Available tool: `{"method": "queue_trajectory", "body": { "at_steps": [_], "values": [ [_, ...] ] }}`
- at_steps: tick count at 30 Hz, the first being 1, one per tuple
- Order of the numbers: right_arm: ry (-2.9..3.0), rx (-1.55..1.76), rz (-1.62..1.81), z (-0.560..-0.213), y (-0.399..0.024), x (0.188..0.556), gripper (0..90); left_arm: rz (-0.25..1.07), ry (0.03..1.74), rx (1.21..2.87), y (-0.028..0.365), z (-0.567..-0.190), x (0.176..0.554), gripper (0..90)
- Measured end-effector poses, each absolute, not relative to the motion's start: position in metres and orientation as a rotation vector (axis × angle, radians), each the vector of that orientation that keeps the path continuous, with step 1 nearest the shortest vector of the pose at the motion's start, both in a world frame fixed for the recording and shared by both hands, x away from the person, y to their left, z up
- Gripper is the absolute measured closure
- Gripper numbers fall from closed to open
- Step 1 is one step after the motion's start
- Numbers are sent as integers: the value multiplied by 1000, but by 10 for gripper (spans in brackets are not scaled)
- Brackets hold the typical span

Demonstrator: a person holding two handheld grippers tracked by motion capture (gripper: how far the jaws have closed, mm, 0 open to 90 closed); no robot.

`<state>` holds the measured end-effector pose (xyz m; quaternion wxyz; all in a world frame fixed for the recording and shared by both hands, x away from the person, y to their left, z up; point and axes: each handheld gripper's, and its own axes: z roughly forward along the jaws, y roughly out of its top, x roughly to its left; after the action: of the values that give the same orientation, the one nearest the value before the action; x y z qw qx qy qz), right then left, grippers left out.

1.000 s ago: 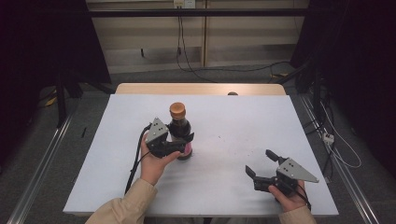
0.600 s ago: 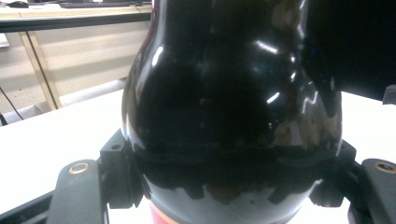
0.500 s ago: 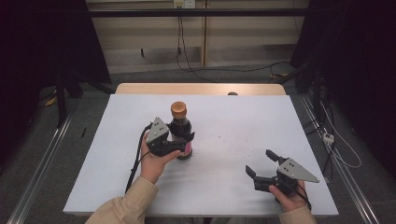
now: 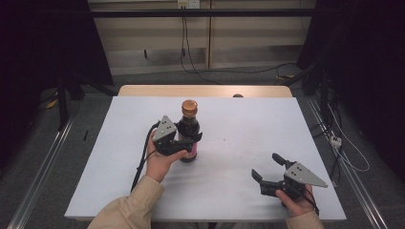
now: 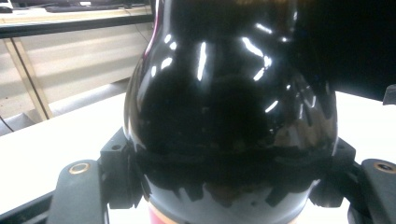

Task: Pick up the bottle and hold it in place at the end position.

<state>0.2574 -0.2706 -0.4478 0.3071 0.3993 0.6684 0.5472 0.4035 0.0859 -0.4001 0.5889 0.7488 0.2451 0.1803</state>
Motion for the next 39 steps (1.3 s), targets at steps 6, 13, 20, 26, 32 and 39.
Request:
{"method": "queue_trajectory", "body": {
  "at_steps": [6,13,20,26,32,39],
  "values": [
    [1766,1054,1450,-447,-271,257,58,402,556,1746,80,-398,410,277],
    [1762,1057,1456,-447,-272,257,57,395,551,1749,72,-395,418,277],
    [1756,1060,1462,-447,-273,256,57,372,556,1735,67,-393,426,276],
    [1757,1062,1459,-447,-273,256,57,382,538,1740,66,-390,430,276],
    [1757,1064,1460,-448,-273,256,57,370,534,1747,64,-388,435,276],
    [1756,1071,1460,-449,-274,256,56,362,533,1759,61,-389,441,275]
  ]
}}
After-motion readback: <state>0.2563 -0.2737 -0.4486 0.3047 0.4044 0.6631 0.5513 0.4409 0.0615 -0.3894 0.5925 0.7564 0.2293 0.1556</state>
